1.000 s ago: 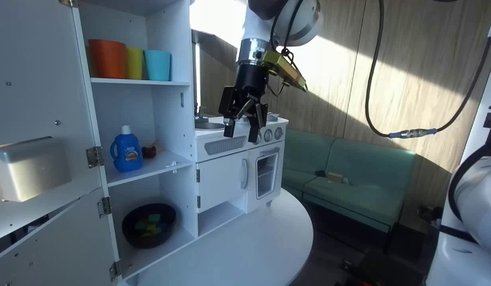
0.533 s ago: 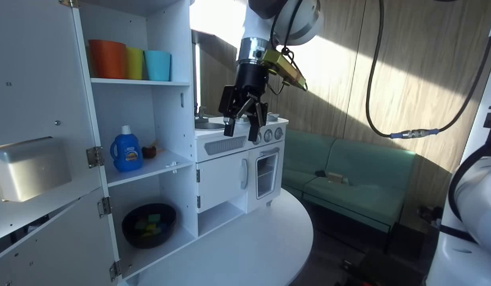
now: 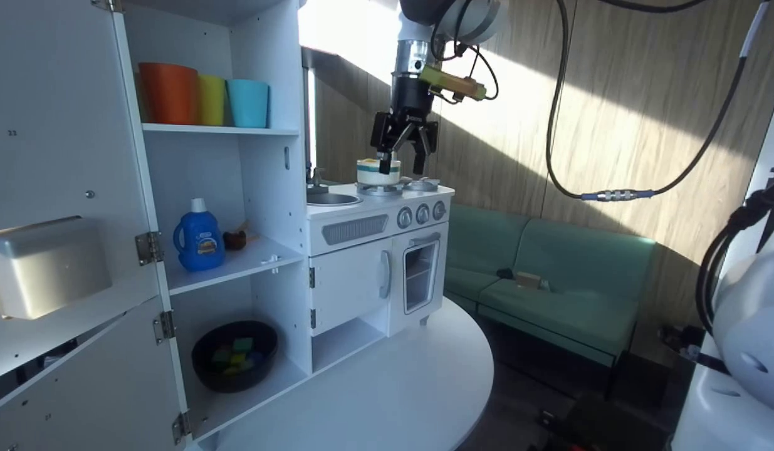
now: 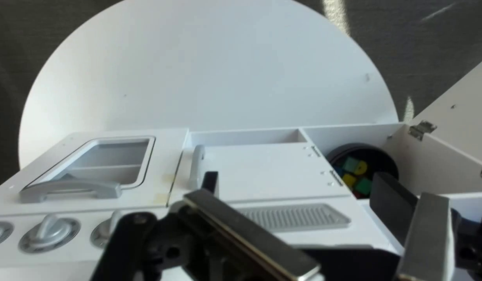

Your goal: Remove the white towel from on top of the cabinet an use it to wipe the counter

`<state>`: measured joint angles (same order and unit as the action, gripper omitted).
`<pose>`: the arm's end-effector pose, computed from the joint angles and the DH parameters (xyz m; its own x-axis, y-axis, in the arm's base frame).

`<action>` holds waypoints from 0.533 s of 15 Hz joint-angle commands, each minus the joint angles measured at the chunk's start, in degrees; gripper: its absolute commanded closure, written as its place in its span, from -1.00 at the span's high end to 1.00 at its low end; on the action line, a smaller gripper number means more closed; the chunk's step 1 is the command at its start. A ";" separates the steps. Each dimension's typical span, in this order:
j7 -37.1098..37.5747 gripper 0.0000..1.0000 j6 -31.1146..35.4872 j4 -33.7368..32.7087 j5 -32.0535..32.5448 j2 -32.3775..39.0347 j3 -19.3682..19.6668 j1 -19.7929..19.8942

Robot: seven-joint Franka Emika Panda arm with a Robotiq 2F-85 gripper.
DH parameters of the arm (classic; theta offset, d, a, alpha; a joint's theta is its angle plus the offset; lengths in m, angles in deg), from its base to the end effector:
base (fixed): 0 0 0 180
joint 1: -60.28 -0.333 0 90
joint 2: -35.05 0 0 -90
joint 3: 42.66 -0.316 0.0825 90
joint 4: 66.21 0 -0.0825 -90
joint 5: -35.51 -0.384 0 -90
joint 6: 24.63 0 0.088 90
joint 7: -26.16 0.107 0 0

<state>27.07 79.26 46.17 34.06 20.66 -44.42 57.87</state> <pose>0.4901 0.0393 0.5905 0.9935 0.0502 0.1024 0.0525 -0.9984 -0.0191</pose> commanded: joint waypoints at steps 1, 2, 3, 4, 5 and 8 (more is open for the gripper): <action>0.00 1.00 2.38 -12.78 1.67 5.01 0.66 1.39; 0.62 1.00 4.03 -16.31 2.35 6.27 0.76 1.63; -0.15 1.00 5.62 -19.52 2.25 7.64 0.94 1.70; 0.34 1.00 7.42 -22.39 3.21 8.98 0.79 1.96; 0.78 1.00 9.28 -25.35 4.43 10.60 0.65 2.19; 1.28 1.00 15.15 -34.75 5.53 16.58 1.41 2.75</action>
<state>27.11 90.28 22.67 38.27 29.72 -43.47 60.00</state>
